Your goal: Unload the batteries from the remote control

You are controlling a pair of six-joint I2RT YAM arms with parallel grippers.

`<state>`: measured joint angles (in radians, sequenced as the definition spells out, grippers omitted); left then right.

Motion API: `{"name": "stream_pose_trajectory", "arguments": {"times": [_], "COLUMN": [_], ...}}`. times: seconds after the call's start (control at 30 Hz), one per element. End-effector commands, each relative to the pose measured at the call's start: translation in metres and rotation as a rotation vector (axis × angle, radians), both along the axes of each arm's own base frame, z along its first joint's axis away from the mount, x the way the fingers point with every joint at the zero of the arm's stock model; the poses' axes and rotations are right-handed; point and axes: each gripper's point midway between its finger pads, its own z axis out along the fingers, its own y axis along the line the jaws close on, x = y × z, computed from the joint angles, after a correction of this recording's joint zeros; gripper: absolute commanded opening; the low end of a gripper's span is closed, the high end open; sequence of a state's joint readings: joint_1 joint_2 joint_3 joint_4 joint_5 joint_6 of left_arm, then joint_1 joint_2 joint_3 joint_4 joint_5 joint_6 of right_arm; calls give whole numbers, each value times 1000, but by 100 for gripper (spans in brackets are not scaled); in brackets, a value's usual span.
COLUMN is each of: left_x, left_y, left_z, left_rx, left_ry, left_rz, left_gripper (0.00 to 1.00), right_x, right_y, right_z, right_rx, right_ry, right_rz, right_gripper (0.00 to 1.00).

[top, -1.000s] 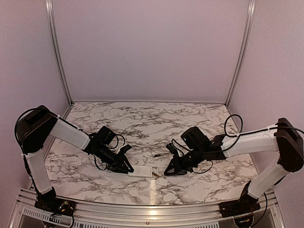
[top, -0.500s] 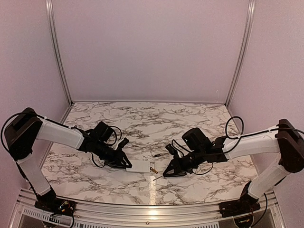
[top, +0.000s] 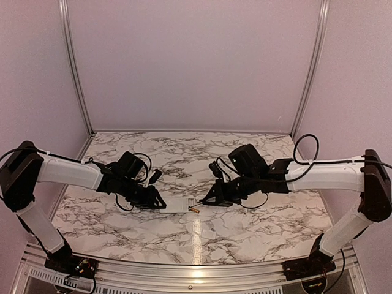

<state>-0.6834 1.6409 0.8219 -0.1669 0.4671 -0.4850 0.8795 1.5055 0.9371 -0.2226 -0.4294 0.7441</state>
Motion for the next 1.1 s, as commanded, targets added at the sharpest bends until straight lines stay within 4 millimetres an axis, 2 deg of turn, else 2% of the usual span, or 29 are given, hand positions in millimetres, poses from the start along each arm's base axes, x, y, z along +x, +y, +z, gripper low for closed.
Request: {"name": "stream_pose_trajectory", "arguments": {"times": [0.0,0.23,0.37,0.57,0.83,0.97,1.07], "left_x": [-11,-13,-15,-15,-14,-14,-13], "left_y": [49,51,52,52,51,51,51], "left_z": [-43,-46,-47,-47,-47,-46,-46], "left_rx": [254,259,257,256,253,253,254], "left_ry": [57,63,62,59,56,52,52], "left_rz": [79,74,74,73,75,72,72], "left_gripper": [0,0,0,0,0,0,0], "right_x": [26,45,49,46,45,34,23], "right_y": [-5,-9,-11,2,17,23,25], "right_z": [-12,-32,-37,-42,-26,-27,-37], "right_rx": [-125,-254,-279,-262,-187,-187,-212], "right_ry": [-37,-48,-61,-58,-62,-43,-28], "right_rz": [-87,-136,-142,-91,-66,-16,15], "right_gripper": [0,0,0,0,0,0,0]}}
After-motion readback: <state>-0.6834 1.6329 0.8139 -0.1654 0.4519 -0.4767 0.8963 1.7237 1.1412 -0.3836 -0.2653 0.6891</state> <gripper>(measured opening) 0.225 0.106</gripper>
